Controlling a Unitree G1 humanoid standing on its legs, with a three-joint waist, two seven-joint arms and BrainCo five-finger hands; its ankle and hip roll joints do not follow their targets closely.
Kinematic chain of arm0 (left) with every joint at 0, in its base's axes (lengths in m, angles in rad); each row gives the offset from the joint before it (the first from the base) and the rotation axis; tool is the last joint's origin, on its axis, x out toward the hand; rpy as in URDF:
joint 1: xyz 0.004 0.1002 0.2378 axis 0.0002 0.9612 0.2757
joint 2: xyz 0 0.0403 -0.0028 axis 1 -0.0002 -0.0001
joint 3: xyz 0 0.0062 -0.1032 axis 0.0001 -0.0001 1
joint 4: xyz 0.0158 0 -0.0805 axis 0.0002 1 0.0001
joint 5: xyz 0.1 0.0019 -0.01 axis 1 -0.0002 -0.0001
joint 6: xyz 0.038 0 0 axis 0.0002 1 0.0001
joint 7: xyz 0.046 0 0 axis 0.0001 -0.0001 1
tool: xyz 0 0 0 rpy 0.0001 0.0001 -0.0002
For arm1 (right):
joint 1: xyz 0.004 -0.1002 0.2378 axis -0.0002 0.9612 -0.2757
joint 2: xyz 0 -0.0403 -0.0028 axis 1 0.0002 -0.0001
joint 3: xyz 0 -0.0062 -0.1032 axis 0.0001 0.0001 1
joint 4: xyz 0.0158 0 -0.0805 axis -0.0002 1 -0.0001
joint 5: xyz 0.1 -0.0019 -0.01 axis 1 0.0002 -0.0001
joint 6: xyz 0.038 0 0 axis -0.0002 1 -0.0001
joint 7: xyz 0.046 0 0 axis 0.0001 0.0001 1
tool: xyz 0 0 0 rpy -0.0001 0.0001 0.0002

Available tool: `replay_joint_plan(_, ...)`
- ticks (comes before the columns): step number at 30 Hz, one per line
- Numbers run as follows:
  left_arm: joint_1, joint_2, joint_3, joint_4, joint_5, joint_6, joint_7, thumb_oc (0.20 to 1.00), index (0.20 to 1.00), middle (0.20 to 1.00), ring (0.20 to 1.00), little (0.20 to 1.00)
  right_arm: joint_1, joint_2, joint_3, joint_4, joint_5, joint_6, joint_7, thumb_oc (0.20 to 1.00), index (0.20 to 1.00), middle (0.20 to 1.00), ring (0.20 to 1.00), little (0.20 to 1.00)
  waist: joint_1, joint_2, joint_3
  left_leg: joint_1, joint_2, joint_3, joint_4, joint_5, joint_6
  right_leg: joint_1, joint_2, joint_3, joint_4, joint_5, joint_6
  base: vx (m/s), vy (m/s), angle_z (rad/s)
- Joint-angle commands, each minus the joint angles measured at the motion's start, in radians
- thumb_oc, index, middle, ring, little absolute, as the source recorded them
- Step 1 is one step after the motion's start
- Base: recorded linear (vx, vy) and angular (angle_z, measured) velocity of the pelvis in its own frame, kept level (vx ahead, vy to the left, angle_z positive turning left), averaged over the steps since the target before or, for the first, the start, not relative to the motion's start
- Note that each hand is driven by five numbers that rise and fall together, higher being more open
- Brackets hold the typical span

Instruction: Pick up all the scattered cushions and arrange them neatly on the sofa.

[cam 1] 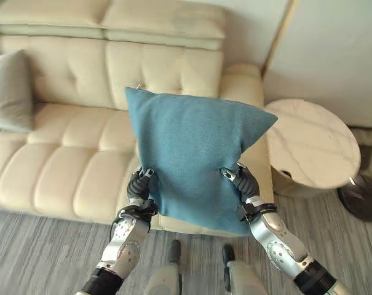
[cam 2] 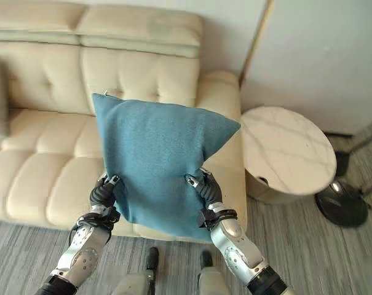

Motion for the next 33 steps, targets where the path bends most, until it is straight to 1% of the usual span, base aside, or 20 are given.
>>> replay_joint_plan(1,-0.112,-0.079,-0.14,-0.14,0.133,-0.014,-0.125,0.2,0.2,0.2,0.2,0.2,-0.103,0.131,0.095,-0.101,-0.05,-0.044,0.115,0.2,0.2,0.2,0.2,0.2,0.0,-0.033,-0.089,-0.053,-0.028,0.008,-0.065,0.013,-0.032,0.114,0.021,-0.015,-0.135,-0.001,-0.002,-0.09,-0.297,0.78)
replay_joint_plan(2,-0.112,-0.078,-0.14,-0.141,0.133,-0.014,-0.124,0.2,0.2,0.2,0.2,0.2,-0.103,0.132,0.095,-0.101,-0.05,-0.044,0.115,0.2,0.2,0.2,0.2,0.2,0.0,-0.033,-0.089,-0.053,-0.029,0.007,-0.065,0.013,-0.032,0.116,0.021,-0.016,-0.137,-0.001,-0.002,-0.1,-0.258,0.11)
replay_joint_plan(3,-0.101,-0.078,-0.129,-0.152,0.134,-0.01,-0.123,0.2,0.2,0.2,0.2,0.2,-0.102,0.133,0.091,-0.105,-0.047,-0.045,0.117,0.2,0.2,0.2,0.2,0.2,0.014,-0.038,-0.101,-0.069,-0.015,0.003,-0.056,0.026,-0.049,0.139,0.03,-0.042,-0.186,-0.022,-0.017,-0.12,-0.267,-0.14)
replay_joint_plan(4,-0.101,-0.078,-0.122,-0.152,0.133,-0.009,-0.12,0.2,0.2,0.2,0.2,0.2,-0.101,0.133,0.09,-0.108,-0.044,-0.049,0.119,0.2,0.2,0.2,0.2,0.2,0.018,-0.04,-0.094,-0.089,-0.003,-0.013,-0.043,0.042,-0.065,0.147,0.047,-0.041,-0.202,-0.033,-0.029,-0.25,-0.462,-0.05)
replay_joint_plan(5,-0.102,-0.08,-0.115,-0.159,0.138,-0.008,-0.116,0.2,0.2,0.2,0.2,0.2,-0.099,0.128,0.088,-0.105,-0.041,-0.051,0.119,0.2,0.2,0.2,0.2,0.2,0.025,-0.036,-0.076,-0.121,0.02,-0.037,-0.027,0.069,-0.092,0.148,0.074,-0.056,-0.203,-0.04,-0.047,-0.19,-0.306,0.08)
replay_joint_plan(6,-0.102,-0.08,-0.115,-0.16,0.138,-0.008,-0.116,0.2,0.2,0.2,0.2,0.2,-0.1,0.128,0.088,-0.105,-0.041,-0.052,0.119,0.2,0.2,0.2,0.2,0.2,0.023,-0.035,-0.076,-0.122,0.02,-0.039,-0.027,0.069,-0.092,0.147,0.074,-0.058,-0.203,-0.039,-0.047,-0.3,-0.389,0.5)
replay_joint_plan(7,-0.106,-0.083,-0.121,-0.155,0.14,-0.002,-0.114,0.2,0.2,0.2,0.2,0.2,-0.093,0.12,0.087,-0.099,-0.03,-0.055,0.119,0.2,0.2,0.2,0.2,0.2,0.026,-0.025,-0.051,-0.145,0.038,-0.057,-0.025,0.102,-0.108,0.147,0.101,-0.088,-0.203,-0.043,-0.062,-0.47,-0.363,0.77)
replay_joint_plan(8,-0.101,-0.091,-0.131,-0.148,0.137,0.008,-0.117,0.2,0.2,0.2,0.2,0.2,-0.082,0.104,0.085,-0.067,-0.021,-0.049,0.115,0.2,0.2,0.2,0.2,0.2,0.011,-0.018,-0.016,-0.174,0.062,-0.007,-0.028,0.094,-0.093,0.129,0.109,-0.147,-0.192,-0.04,-0.075,-0.55,-0.398,1.11)
replay_joint_plan(10,-0.086,-0.093,-0.134,-0.133,0.142,0.021,-0.125,0.2,0.2,0.2,0.2,0.2,-0.07,0.102,0.085,-0.045,-0.026,-0.038,0.112,0.2,0.2,0.2,0.2,0.2,-0.005,-0.03,-0.007,-0.172,0.078,0.073,0.016,0.061,-0.061,0.11,0.092,-0.185,-0.191,-0.028,-0.074,-0.35,-0.165,1.1)
replay_joint_plan(12,-0.069,-0.089,-0.139,-0.118,0.153,0.033,-0.138,0.2,0.2,0.2,0.2,0.2,-0.049,0.099,0.083,-0.031,-0.028,-0.028,0.114,0.2,0.2,0.2,0.2,0.2,-0.021,-0.042,-0.008,-0.169,0.092,0.136,0.093,0.027,-0.051,0.097,0.068,-0.233,-0.205,-0.011,-0.074,-0.23,-0.109,0.74)
replay_joint_plan(13,-0.049,-0.086,-0.144,-0.109,0.154,0.04,-0.152,0.2,0.2,0.2,0.2,0.2,-0.025,0.091,0.077,-0.024,-0.031,-0.023,0.117,0.2,0.2,0.2,0.2,0.2,-0.034,-0.054,-0.011,-0.156,0.095,0.188,0.159,-0.027,-0.044,0.088,0.044,-0.284,-0.222,0.0,-0.079,-0.2,-0.124,0.83)
replay_joint_plan(15,-0.041,-0.091,-0.153,-0.097,0.15,0.047,-0.163,0.2,0.2,0.2,0.2,0.2,-0.013,0.087,0.067,-0.015,-0.027,-0.024,0.122,0.2,0.2,0.2,0.2,0.2,-0.047,-0.063,-0.016,-0.146,0.099,0.238,0.206,-0.078,-0.038,0.08,0.024,-0.34,-0.243,0.015,-0.082,-0.14,-0.098,1.95)
replay_joint_plan(16,-0.045,-0.093,-0.162,-0.087,0.146,0.05,-0.17,0.2,0.2,0.2,0.2,0.2,-0.005,0.084,0.051,-0.01,-0.025,-0.027,0.118,0.2,0.2,0.2,0.2,0.2,-0.059,-0.066,-0.023,-0.128,0.109,0.284,0.214,-0.106,-0.037,0.077,0.01,-0.399,-0.262,0.024,-0.081,-0.04,-0.043,2.39)
replay_joint_plan(17,-0.038,-0.098,-0.169,-0.083,0.149,0.057,-0.175,0.2,0.2,0.2,0.2,0.2,0.008,0.087,0.036,-0.01,-0.024,-0.024,0.118,0.2,0.2,0.2,0.2,0.2,-0.067,-0.054,-0.031,-0.086,0.108,0.321,0.143,-0.093,-0.042,0.084,0.006,-0.449,-0.276,0.031,-0.074,0.01,0.011,1.81)
replay_joint_plan(20,-0.029,-0.09,-0.158,-0.089,0.157,0.068,-0.172,0.2,0.2,0.2,0.2,0.2,0.019,0.093,0.024,-0.01,-0.031,-0.025,0.119,0.2,0.2,0.2,0.2,0.2,-0.057,-0.047,-0.05,-0.046,0.088,0.321,0.002,-0.052,-0.051,0.077,0.002,-0.499,-0.286,0.042,-0.062,0.06,0.11,1.7)
replay_joint_plan(21,-0.017,-0.084,-0.139,-0.107,0.164,0.067,-0.168,0.2,0.2,0.2,0.2,0.2,0.021,0.11,0.019,-0.011,-0.044,-0.029,0.121,0.2,0.2,0.2,0.2,0.2,-0.045,-0.061,-0.064,-0.016,0.078,0.317,-0.049,-0.041,-0.048,0.083,0.001,-0.501,-0.293,0.048,-0.052,0.13,0.188,0.39)
replay_joint_plan(24,-0.023,-0.077,-0.122,-0.132,0.187,0.056,-0.156,0.2,0.2,0.2,0.2,0.2,0.001,0.125,0.019,-0.033,-0.072,-0.041,0.113,0.2,0.2,0.2,0.2,0.2,-0.032,-0.088,-0.074,0.012,0.063,0.322,-0.07,-0.049,-0.039,0.099,-0.01,-0.49,-0.297,0.059,-0.038,0.11,0.13,0.17)
replay_joint_plan(28,-0.03,-0.067,-0.105,-0.16,0.202,0.048,-0.143,0.2,0.2,0.2,0.2,0.2,-0.021,0.131,0.006,-0.056,-0.099,-0.045,0.108,0.2,0.2,0.2,0.2,0.2,-0.023,-0.104,-0.088,0.021,0.042,0.315,-0.073,-0.066,-0.027,0.107,-0.025,-0.48,-0.292,0.066,-0.022,0.08,0.102,-0.43)
replay_joint_plan(30,-0.02,-0.063,-0.089,-0.166,0.202,0.048,-0.141,0.2,0.2,0.2,0.2,0.2,-0.027,0.147,0.017,-0.05,-0.107,-0.04,0.115,0.2,0.2,0.2,0.2,0.2,-0.008,-0.118,-0.092,0.031,0.022,0.304,-0.072,-0.08,-0.015,0.118,-0.037,-0.476,-0.284,0.065,-0.014,0.12,0.101,0.0)
replay_joint_plan(33,-0.016,-0.058,-0.083,-0.169,0.202,0.048,-0.141,0.2,0.2,0.2,0.2,0.2,-0.03,0.152,0.02,-0.043,-0.111,-0.037,0.115,0.2,0.2,0.2,0.2,0.2,0.001,-0.128,-0.095,0.033,0.013,0.298,-0.072,-0.087,-0.009,0.121,-0.043,-0.472,-0.28,0.066,-0.007,0.08,0.055,0.12)
